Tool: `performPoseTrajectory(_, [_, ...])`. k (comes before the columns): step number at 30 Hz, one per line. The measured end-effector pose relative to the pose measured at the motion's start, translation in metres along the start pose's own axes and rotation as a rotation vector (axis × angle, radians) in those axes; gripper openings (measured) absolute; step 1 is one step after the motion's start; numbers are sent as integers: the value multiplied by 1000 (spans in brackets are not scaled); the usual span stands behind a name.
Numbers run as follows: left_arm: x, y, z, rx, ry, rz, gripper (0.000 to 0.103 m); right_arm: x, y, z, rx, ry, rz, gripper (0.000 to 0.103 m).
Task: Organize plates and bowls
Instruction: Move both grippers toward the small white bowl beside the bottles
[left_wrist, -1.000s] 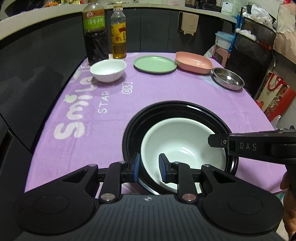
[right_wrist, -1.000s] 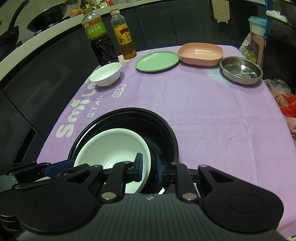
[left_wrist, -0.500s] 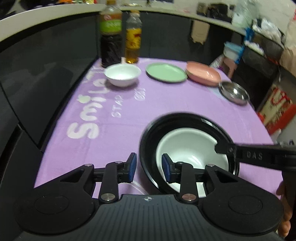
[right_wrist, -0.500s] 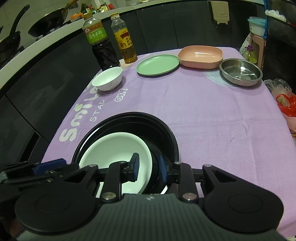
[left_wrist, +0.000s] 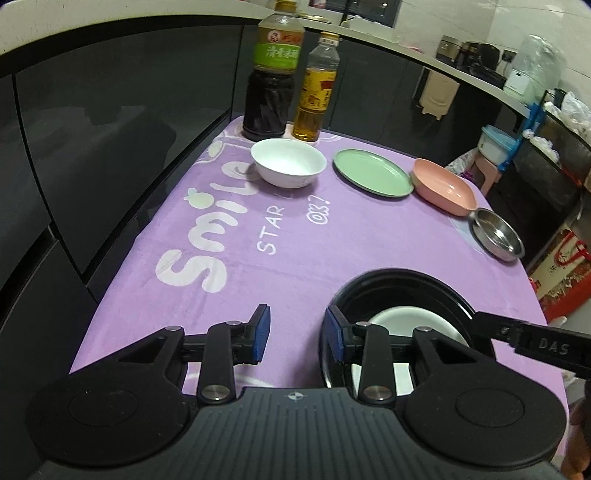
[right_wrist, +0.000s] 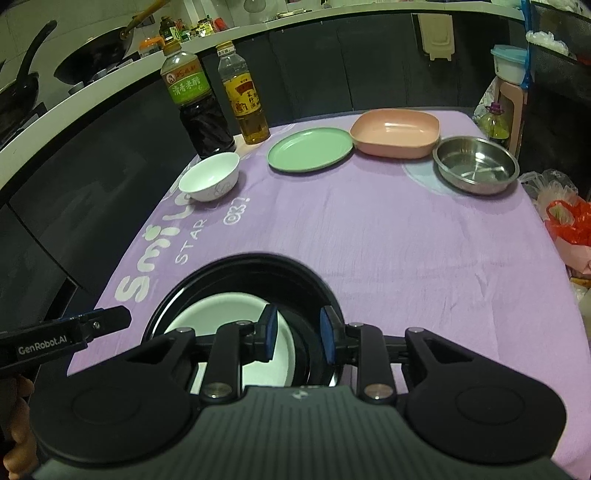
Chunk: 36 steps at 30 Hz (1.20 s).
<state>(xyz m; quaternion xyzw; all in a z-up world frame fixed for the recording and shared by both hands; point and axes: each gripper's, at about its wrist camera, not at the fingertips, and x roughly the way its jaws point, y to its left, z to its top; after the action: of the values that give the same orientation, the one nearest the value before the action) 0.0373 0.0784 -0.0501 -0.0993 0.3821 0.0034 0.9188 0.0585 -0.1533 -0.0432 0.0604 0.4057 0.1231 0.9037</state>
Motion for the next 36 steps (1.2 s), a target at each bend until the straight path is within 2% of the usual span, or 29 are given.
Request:
performPoseTrajectory(11, [37,18,31,-89,19,54,31,34,7,34,-42,28,0,28])
performPoseTrajectory(18, [51,22,67,-157,-15,71,31,51,18,67,-81,45,21,28])
performPoseTrajectory(25, [77,23,109,-158,-41,99,31,68,30,110,-99,32,49,28])
performPoseTrajectory(36, [135,35,140,-211,7,111,31,128,41,147,-94,113,78,28])
